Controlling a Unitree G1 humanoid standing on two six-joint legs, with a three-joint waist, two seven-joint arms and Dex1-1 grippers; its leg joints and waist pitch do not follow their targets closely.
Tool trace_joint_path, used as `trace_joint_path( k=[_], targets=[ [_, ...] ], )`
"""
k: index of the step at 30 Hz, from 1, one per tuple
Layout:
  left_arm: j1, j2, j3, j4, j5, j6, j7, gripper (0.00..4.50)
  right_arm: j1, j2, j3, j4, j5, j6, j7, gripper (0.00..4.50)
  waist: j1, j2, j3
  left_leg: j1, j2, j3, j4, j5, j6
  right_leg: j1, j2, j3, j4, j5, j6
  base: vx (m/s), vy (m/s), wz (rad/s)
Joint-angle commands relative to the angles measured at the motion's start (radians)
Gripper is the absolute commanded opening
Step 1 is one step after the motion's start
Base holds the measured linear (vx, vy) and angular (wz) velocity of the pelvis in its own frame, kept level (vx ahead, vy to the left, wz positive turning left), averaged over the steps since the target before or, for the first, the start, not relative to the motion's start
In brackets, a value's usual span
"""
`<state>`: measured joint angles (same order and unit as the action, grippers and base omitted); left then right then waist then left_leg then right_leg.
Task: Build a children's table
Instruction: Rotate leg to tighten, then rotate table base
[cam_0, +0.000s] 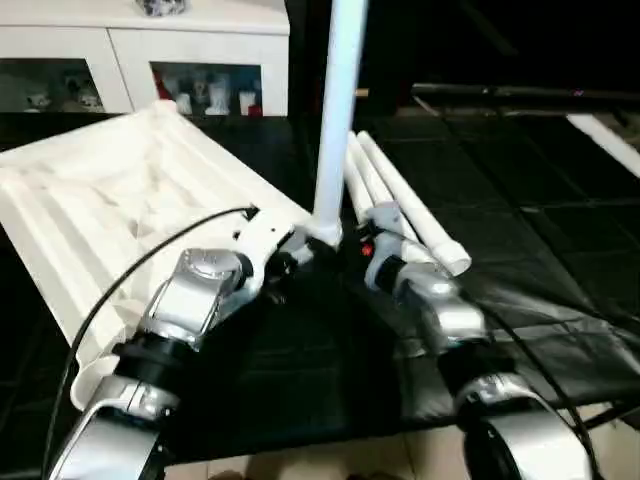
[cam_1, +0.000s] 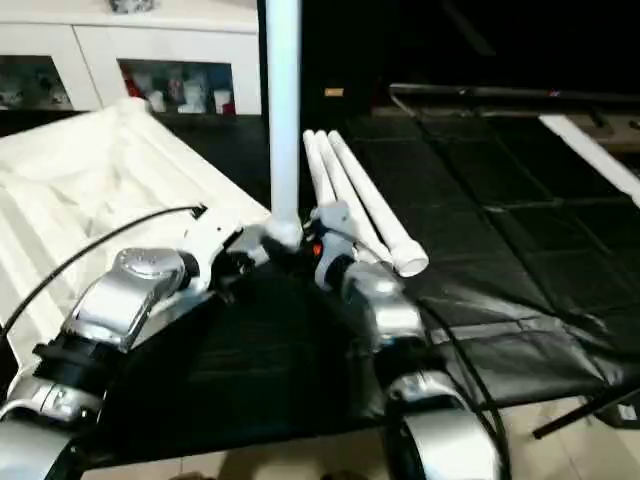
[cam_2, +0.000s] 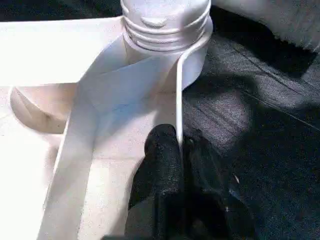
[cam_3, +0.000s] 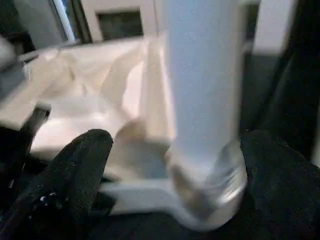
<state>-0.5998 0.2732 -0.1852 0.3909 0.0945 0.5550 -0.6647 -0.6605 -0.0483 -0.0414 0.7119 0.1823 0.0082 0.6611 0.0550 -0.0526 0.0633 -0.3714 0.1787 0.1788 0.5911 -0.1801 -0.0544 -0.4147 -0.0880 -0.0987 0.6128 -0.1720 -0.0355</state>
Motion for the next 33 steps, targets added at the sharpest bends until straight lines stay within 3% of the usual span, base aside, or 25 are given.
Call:
trace_joint_path(
  k=[1, 2, 3, 4, 5, 7, 8, 9, 10, 11, 12, 15, 18, 20, 21, 23, 24, 26, 27, 29, 30, 33],
  targets=[
    [-0.022, -0.004, 0.011, -0.005, -0.010, -0.067, 0.011, 0.00, 0.024, -0.036, -0.004, -0.059, 0.002, -0.001, 0.028, 4.41, 0.008, 0.020, -0.079, 0.011, 0.053, -0.017, -0.063, -0.127, 0.074, 0.070, -0.069, 0.060, -0.060, -0.061, -0.238, 0.000, 0.000, 0.00],
    [-0.021, -0.009, 0.012, -0.006, -0.022, -0.074, -0.003, 0.00, 0.042, -0.061, 0.002, -0.099, 0.009, 0.023, 0.059, 4.41, 0.011, 0.018, -0.077, 0.011, 0.051, -0.017, -0.063, -0.144, 0.069, 0.070, -0.070, 0.060, -0.065, -0.094, -0.231, 0.000, 0.000, 0.00],
    [-0.020, -0.010, 0.011, -0.008, -0.026, -0.075, -0.011, 0.44, 0.051, -0.070, 0.004, -0.119, 0.019, 0.041, 0.077, 4.50, 0.014, 0.016, -0.077, 0.012, 0.052, -0.016, -0.063, -0.153, 0.065, 0.071, -0.071, 0.061, -0.067, -0.118, -0.222, 0.000, 0.000, 0.00],
    [-0.020, -0.012, 0.013, -0.012, -0.030, -0.077, -0.013, 0.44, 0.060, -0.080, 0.007, -0.137, 0.026, 0.060, 0.096, 4.50, 0.014, 0.015, -0.076, 0.010, 0.052, -0.018, -0.065, -0.157, 0.062, 0.072, -0.071, 0.060, -0.068, -0.137, -0.216, 0.000, 0.000, 0.00],
    [-0.020, -0.018, 0.026, -0.024, -0.044, -0.074, -0.013, 0.55, 0.079, -0.099, 0.013, -0.170, 0.039, 0.090, 0.133, 4.50, 0.013, 0.008, -0.075, 0.010, 0.052, -0.017, -0.065, -0.157, 0.064, 0.073, -0.069, 0.060, -0.070, -0.145, -0.213, 0.000, 0.000, 0.00],
    [-0.021, -0.024, 0.039, -0.029, -0.059, -0.074, -0.010, 0.58, 0.097, -0.111, 0.015, -0.197, 0.045, 0.109, 0.159, 4.50, 0.019, 0.011, -0.076, 0.010, 0.056, -0.018, -0.064, -0.151, 0.067, 0.071, -0.072, 0.060, -0.069, -0.140, -0.217, 0.000, 0.000, 0.00],
    [-0.022, -0.022, 0.045, -0.036, -0.065, -0.080, -0.010, 0.66, 0.106, -0.118, 0.016, -0.209, 0.053, 0.119, 0.178, 4.50, 0.017, 0.002, -0.076, 0.008, 0.055, -0.017, -0.064, -0.151, 0.067, 0.070, -0.072, 0.059, -0.069, -0.146, -0.218, 0.000, 0.000, 0.00],
    [-0.024, -0.017, 0.061, -0.048, -0.075, -0.080, -0.010, 0.90, 0.119, -0.127, 0.024, -0.225, 0.059, 0.123, 0.205, 4.50, 0.020, 0.005, -0.076, 0.009, 0.054, -0.018, -0.063, -0.154, 0.068, 0.070, -0.074, 0.059, -0.070, -0.156, -0.217, 0.000, 0.000, 0.00],
    [-0.026, -0.014, 0.070, -0.051, -0.082, -0.083, -0.009, 0.90, 0.131, -0.134, 0.030, -0.243, 0.065, 0.130, 0.221, 4.50, 0.020, 0.006, -0.075, 0.009, 0.055, -0.018, -0.063, -0.157, 0.068, 0.071, -0.074, 0.059, -0.070, -0.162, -0.214, 0.000, 0.000, 0.00],
    [-0.033, 0.000, 0.098, -0.065, -0.104, -0.081, -0.015, 0.90, 0.150, -0.145, 0.046, -0.272, 0.070, 0.145, 0.244, 4.50, 0.018, -0.009, -0.075, 0.007, 0.054, -0.016, -0.063, -0.157, 0.071, 0.071, -0.072, 0.058, -0.073, -0.177, -0.203, 0.000, 0.000, 0.00],
    [-0.037, 0.014, 0.115, -0.075, -0.111, -0.073, -0.018, 0.90, 0.158, -0.146, 0.058, -0.286, 0.073, 0.160, 0.256, 4.50, 0.022, 0.000, -0.074, 0.008, 0.055, -0.018, -0.064, -0.155, 0.069, 0.069, -0.075, 0.059, -0.072, -0.195, -0.195, 0.000, 0.000, 0.00],
    [-0.043, 0.046, 0.143, -0.092, -0.123, -0.056, -0.026, 0.90, 0.176, -0.151, 0.089, -0.319, 0.082, 0.186, 0.270, 4.50, 0.017, -0.008, -0.072, 0.010, 0.054, -0.018, -0.065, -0.168, 0.060, 0.064, -0.072, 0.057, -0.077, -0.247, -0.174, 0.000, 0.000, 0.00],
    [-0.050, 0.160, 0.176, -0.101, -0.094, -0.052, -0.044, 0.90, 0.173, -0.119, 0.122, -0.309, 0.052, 0.196, 0.238, 4.50, 0.018, -0.005, -0.071, 0.010, 0.056, -0.021, -0.068, -0.168, 0.045, 0.060, -0.074, 0.058, -0.074, -0.267, -0.163, 0.000, 0.000, 0.00],
    [-0.052, 0.249, 0.191, -0.087, -0.060, -0.049, -0.041, 0.74, 0.162, -0.094, 0.138, -0.290, 0.019, 0.198, 0.213, 4.50, 0.010, 0.000, -0.071, 0.009, 0.055, -0.024, -0.071, -0.172, 0.033, 0.059, -0.070, 0.058, -0.071, -0.262, -0.155, 0.000, 0.000, 0.00],
    [-0.048, 0.289, 0.187, -0.078, -0.041, -0.058, -0.039, 0.74, 0.159, -0.087, 0.148, -0.284, 0.004, 0.195, 0.202, 4.50, 0.008, -0.006, -0.071, 0.011, 0.055, -0.024, -0.071, -0.166, 0.026, 0.059, -0.070, 0.059, -0.068, -0.253, -0.154, 0.000, 0.000, 0.00],
    [-0.031, 0.398, 0.179, -0.055, 0.022, -0.066, -0.031, 0.51, 0.139, -0.056, 0.172, -0.241, -0.024, 0.186, 0.176, 4.50, 0.004, 0.002, -0.069, 0.017, 0.058, -0.022, -0.073, -0.164, 0.011, 0.053, -0.067, 0.060, -0.066, -0.226, -0.164, 0.000, 0.000, 0.00],
    [-0.031, 0.398, 0.179, -0.055, 0.022, -0.066, -0.031, 0.42, 0.139, -0.056, 0.172, -0.241, -0.024, 0.186, 0.176, 4.50, 0.007, 0.001, -0.068, 0.021, 0.059, -0.022, -0.074, -0.167, 0.002, 0.051, -0.067, 0.061, -0.064, -0.211, -0.169, 0.000, 0.000, 0.00],
    [0.003, 0.523, 0.175, -0.044, 0.080, -0.058, -0.041, 0.16, 0.111, -0.027, 0.199, -0.187, -0.046, 0.184, 0.153, 4.50, 0.008, 0.004, -0.067, 0.023, 0.061, -0.021, -0.077, -0.173, -0.009, 0.051, -0.068, 0.063, -0.061, -0.191, -0.179, 0.000, 0.000, 0.00],
    [0.016, 0.553, 0.180, -0.045, 0.090, -0.048, -0.043, 0.16, 0.103, -0.022, 0.209, -0.173, -0.051, 0.188, 0.147, 4.50, 0.006, -0.004, -0.067, 0.021, 0.062, -0.022, -0.079, -0.181, -0.015, 0.052, -0.068, 0.063, -0.057, -0.189, -0.182, 0.000, 0.000, 0.00],
    [0.045, 0.616, 0.182, -0.033, 0.120, -0.036, -0.040, 0.07, 0.084, -0.011, 0.226, -0.136, -0.067, 0.197, 0.133, 4.50, 0.013, 0.006, -0.065, 0.029, 0.063, -0.022, -0.079, -0.203, -0.031, 0.045, -0.073, 0.065, -0.059, -0.207, -0.181, 0.000, 0.000, 0.00],
    [0.054, 0.633, 0.182, -0.029, 0.128, -0.033, -0.038, 0.03, 0.080, -0.008, 0.231, -0.127, -0.071, 0.203, 0.130, 4.50, 0.011, 0.000, -0.062, 0.027, 0.062, -0.021, -0.084, -0.224, -0.038, 0.047, -0.070, 0.065, -0.063, -0.227, -0.176, 0.000, 0.000, 0.00],
    [0.087, 0.671, 0.173, -0.021, 0.135, -0.020, -0.025, 0.03, 0.069, -0.005, 0.260, -0.092, -0.106, 0.203, 0.110, 4.50, 0.021, 0.002, -0.060, 0.031, 0.064, -0.024, -0.087, -0.261, -0.062, 0.043, -0.074, 0.067, -0.064, -0.255, -0.169, 0.000, 0.000, 0.00]
  ],
)
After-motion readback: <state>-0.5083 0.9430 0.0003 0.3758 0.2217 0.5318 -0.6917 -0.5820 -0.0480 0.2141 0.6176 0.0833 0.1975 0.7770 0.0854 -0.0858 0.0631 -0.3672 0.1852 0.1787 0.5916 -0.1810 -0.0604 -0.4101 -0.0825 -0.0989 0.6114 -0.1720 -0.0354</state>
